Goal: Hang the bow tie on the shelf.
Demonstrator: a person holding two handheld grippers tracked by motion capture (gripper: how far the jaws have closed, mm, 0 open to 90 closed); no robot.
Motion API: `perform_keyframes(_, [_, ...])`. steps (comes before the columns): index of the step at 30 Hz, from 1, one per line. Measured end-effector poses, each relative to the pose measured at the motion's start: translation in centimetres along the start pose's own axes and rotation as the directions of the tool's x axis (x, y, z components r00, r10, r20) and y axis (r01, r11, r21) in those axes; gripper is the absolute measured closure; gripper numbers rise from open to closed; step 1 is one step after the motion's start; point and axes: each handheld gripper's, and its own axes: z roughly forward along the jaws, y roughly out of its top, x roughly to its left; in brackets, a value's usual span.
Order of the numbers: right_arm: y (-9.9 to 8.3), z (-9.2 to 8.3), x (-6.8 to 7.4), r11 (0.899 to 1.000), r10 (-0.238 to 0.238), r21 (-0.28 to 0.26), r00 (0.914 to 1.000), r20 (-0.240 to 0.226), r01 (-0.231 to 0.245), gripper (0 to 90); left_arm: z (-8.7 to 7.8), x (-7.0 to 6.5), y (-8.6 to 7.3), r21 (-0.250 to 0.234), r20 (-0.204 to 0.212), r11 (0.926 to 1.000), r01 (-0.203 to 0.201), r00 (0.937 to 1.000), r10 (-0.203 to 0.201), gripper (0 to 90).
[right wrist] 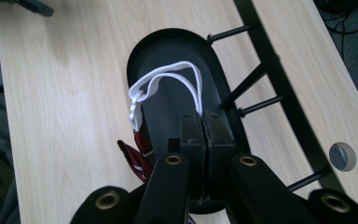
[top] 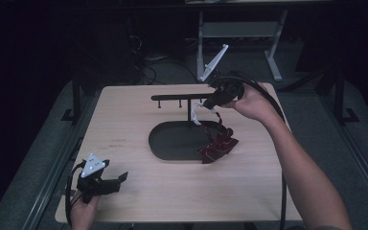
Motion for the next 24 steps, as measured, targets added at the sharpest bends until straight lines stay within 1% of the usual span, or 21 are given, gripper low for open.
perform_keyframes(2, [0.5,0.0,-0.3,1.000,0.007,-0.001,1.0000,0.001,-0.007,88.0,0.0,0.0,0.0,-0.004,-0.002,1.0000,0.004,1.0000,-0.004,16.1])
perform_keyframes(4, [1.1,-0.1,-0.6,1.000,0.009,-0.001,0.9999,0.009,-0.009,88.0,0.0,0.0,0.0,0.002,-0.001,1.0000,-0.002,1.0000,0.002,16.1])
perform_keyframes(6, [1.3,-0.2,-0.8,1.000,0.001,-0.006,0.9999,0.011,-0.001,87.9,0.0,0.0,0.0,0.004,0.000,1.0000,-0.002,1.0000,0.002,16.1])
perform_keyframes(7, [1.8,-0.3,-0.9,1.000,0.009,-0.007,0.9998,0.016,-0.009,88.0,-0.1,0.1,0.0,0.009,0.001,1.0000,0.000,1.0000,0.000,16.1])
perform_keyframes(10, [2.0,-0.4,-1.1,1.000,0.008,-0.010,0.9997,0.025,-0.008,88.0,0.0,0.0,0.0,0.003,0.002,1.0000,0.002,1.0000,-0.002,16.1])
perform_keyframes(12, [2.4,-0.6,-1.3,1.000,0.018,-0.016,0.9994,0.030,-0.017,88.0,0.0,0.0,-0.1,0.002,0.004,1.0000,0.001,1.0000,-0.001,16.1])
perform_keyframes(15, [2.5,-0.7,-1.9,0.999,0.032,-0.022,0.9986,0.041,-0.031,88.0,0.0,0.0,0.0,0.000,0.005,1.0000,0.004,1.0000,-0.004,16.1])
perform_keyframes(16, [2.5,-0.7,-1.9,0.999,0.032,-0.022,0.9986,0.041,-0.031,88.0,0.0,0.0,0.0,0.000,0.005,1.0000,0.004,1.0000,-0.004,16.1])
perform_keyframes(17, [2.5,-0.5,-2.5,0.998,0.054,-0.025,0.9972,0.051,-0.052,87.9,0.0,0.0,0.0,0.002,0.006,1.0000,0.001,1.0000,-0.001,16.1])
perform_keyframes(19, [2.5,-0.4,-2.7,0.998,0.061,-0.027,0.9969,0.050,-0.060,87.9,0.1,0.0,-0.1,-0.002,0.006,1.0000,0.002,1.0000,-0.002,16.1])
perform_keyframes(20, [2.4,0.1,-3.2,0.997,0.078,-0.025,0.9952,0.058,-0.077,87.9,0.1,0.0,-0.1,-0.002,0.007,1.0000,0.004,1.0000,-0.004,16.1])
perform_keyframes(23, [2.1,0.8,-3.8,0.996,0.093,-0.012,0.9936,0.065,-0.092,87.8,0.1,0.0,0.0,-0.003,0.007,1.0000,0.000,1.0000,0.000,16.1])
perform_keyframes(24, [2.1,0.8,-3.8,0.996,0.093,-0.012,0.9936,0.065,-0.092,87.8,0.1,0.0,0.0,-0.003,0.007,1.0000,0.000,1.0000,0.000,16.1])
